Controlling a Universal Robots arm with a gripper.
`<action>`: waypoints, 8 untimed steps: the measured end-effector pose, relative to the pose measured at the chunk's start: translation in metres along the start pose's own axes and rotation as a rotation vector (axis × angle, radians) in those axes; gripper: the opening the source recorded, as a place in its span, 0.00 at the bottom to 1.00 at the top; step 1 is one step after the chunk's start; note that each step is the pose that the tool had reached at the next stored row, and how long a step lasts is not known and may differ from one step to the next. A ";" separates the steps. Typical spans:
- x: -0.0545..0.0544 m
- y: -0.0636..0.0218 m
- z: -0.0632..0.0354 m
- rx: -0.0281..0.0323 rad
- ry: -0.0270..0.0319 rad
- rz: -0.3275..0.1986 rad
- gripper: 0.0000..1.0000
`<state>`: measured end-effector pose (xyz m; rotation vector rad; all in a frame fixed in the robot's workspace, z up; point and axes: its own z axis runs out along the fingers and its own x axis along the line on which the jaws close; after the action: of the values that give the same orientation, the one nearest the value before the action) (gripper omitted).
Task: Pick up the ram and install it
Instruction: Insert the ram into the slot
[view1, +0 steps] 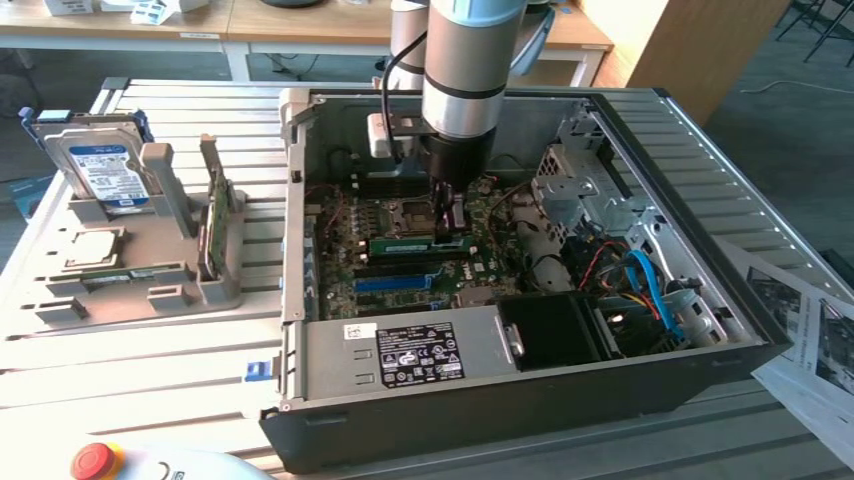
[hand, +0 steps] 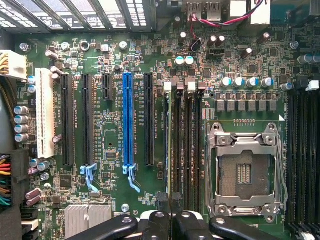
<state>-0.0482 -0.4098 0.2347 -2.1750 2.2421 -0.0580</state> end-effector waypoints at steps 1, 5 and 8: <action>0.000 0.0000 0.0000 0.0003 0.0000 0.000 0.11; 0.000 0.0000 0.0000 0.0034 -0.0002 0.000 0.11; 0.000 0.0000 0.0000 0.0080 -0.0003 0.000 0.11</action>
<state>-0.0481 -0.4098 0.2347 -2.1708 2.2379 -0.0665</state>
